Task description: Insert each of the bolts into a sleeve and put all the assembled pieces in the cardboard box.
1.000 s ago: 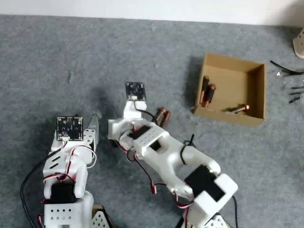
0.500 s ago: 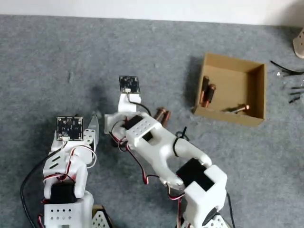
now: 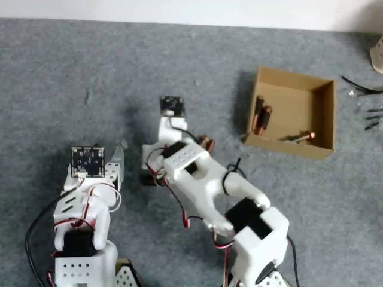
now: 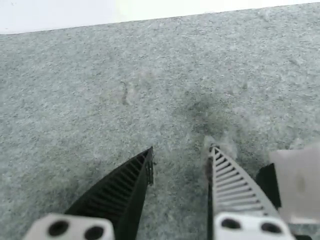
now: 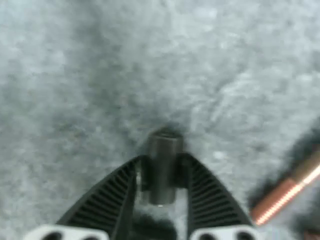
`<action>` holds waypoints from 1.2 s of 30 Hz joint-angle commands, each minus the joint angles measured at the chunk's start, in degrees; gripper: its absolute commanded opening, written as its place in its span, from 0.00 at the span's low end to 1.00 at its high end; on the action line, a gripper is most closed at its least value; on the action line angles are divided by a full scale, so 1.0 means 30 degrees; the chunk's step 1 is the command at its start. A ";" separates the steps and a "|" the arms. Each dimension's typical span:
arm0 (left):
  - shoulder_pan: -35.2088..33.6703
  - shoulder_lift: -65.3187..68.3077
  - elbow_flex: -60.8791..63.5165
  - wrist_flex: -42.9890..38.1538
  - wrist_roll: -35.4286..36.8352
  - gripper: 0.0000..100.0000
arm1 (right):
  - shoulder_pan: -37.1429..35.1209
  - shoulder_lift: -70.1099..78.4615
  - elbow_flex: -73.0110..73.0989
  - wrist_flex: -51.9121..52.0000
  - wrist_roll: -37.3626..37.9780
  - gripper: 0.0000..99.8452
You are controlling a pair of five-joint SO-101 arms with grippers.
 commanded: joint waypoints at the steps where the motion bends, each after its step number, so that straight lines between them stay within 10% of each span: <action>1: -0.0073 -0.0044 -0.0103 -0.0527 0.0059 0.17 | -0.0308 0.0103 -0.0161 0.0396 -0.0176 0.00; 13: -0.0073 -0.0044 -0.0073 -0.0527 0.0059 0.17 | 0.0835 -0.7868 0.1773 0.2154 0.3810 0.00; 36: 0.0747 -0.0044 0.0190 -0.0586 0.0059 0.17 | 1.1883 -3.2044 2.0674 -0.2183 0.7707 0.00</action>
